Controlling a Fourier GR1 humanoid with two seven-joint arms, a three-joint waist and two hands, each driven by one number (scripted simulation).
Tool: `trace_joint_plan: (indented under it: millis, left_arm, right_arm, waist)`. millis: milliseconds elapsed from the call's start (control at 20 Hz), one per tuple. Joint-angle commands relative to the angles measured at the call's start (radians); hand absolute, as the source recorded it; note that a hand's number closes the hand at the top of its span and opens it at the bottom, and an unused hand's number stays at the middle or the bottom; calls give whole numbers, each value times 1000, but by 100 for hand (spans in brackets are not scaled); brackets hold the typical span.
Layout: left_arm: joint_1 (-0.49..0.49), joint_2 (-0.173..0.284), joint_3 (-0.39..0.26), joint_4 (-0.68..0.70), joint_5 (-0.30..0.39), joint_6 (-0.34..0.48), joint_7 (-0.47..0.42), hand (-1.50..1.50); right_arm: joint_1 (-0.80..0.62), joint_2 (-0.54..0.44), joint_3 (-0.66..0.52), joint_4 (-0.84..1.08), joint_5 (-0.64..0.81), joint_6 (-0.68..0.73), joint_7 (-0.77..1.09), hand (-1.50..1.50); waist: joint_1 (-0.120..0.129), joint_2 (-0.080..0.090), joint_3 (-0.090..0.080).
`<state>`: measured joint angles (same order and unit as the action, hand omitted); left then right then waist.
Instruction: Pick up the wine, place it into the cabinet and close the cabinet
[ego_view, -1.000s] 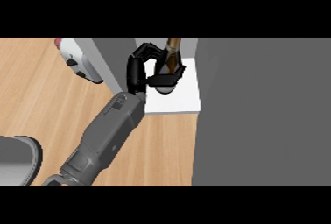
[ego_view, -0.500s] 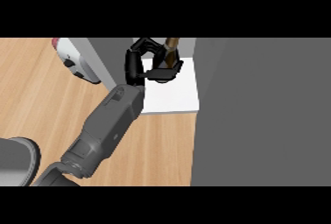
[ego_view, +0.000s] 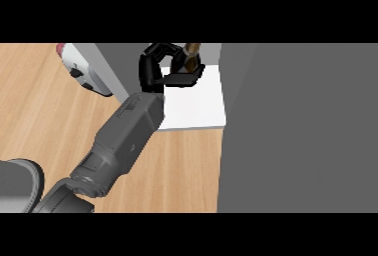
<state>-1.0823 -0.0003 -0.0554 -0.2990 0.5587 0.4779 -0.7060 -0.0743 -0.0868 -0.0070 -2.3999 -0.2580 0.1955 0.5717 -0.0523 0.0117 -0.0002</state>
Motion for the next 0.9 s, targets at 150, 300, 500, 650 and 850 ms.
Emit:
trace_joint_plan:
  millis: [150, 300, 500, 650, 850]
  left_arm:
    - [-16, 13, 69, 92, 27, -53, -47, 150]
    - [-23, 4, 75, 116, 23, -57, -59, 150]
    - [-30, 0, 63, 137, 13, -25, -74, 150]
    - [-33, 12, 65, 167, -11, -16, -85, -150]
    - [-14, 14, 62, 189, -24, -18, -89, -150]
  right_arm:
    - [16, 3, 24, -119, -42, -20, 54, -150]
    - [42, 9, 0, -40, -44, 15, -23, -150]
    - [29, 0, 18, -100, -42, -2, 24, -150]
    - [19, 9, 28, -38, -7, 12, -27, -150]
    - [-7, -19, -13, -80, -51, -9, 30, -150]
  waist:
    - [-10, 7, -1]
    - [-5, 7, 0]
    - [-10, 4, 0]
    - [-6, 9, 0]
    - [-11, 8, -1]
